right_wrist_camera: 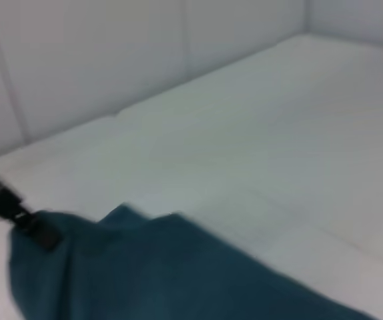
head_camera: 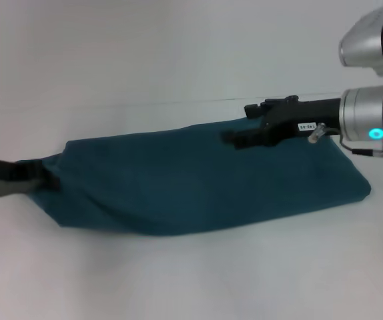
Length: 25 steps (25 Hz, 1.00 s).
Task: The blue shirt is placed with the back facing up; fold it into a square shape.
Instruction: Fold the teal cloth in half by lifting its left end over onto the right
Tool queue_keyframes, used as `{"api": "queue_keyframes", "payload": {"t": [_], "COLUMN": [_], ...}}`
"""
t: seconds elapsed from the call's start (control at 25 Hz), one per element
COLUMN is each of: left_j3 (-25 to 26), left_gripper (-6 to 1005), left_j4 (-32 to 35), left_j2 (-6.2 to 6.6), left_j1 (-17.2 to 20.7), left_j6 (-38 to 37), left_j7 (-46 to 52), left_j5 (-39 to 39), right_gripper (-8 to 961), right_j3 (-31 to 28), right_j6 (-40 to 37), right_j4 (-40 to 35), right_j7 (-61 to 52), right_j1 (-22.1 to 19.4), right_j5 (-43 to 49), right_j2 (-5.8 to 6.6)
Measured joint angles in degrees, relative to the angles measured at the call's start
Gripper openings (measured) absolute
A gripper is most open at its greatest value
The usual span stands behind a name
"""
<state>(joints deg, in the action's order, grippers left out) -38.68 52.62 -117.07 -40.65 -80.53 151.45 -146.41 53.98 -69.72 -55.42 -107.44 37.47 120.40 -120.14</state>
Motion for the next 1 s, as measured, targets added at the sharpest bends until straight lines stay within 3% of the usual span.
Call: {"api": "queue_keyframes", "payload": {"t": [0.36, 0.56, 1.0], "left_j3": [5.8, 7.5, 9.5], "left_gripper": [62, 62, 61], "left_j4": [-0.4, -0.8, -1.8], "left_j2": [2.46, 3.64, 5.65], "left_j1": [-2.7, -4.8, -9.1], "left_j6": [-4.0, -6.1, -8.3], "left_j7": [-2.5, -2.5, -1.3], "left_j5": [1.1, 2.8, 6.6], "right_gripper": [806, 567, 117], "right_j3": [-0.1, -0.1, -0.1], "right_j6": [16.2, 22.1, 29.1], "right_j4": [24.2, 34.0, 40.3], "right_j7": [33.9, 45.9, 55.5], "right_j1": [-0.2, 3.3, 8.9], "right_j5": [-26.2, -33.5, -37.5], "right_j2": [-0.15, -0.25, -0.64]}}
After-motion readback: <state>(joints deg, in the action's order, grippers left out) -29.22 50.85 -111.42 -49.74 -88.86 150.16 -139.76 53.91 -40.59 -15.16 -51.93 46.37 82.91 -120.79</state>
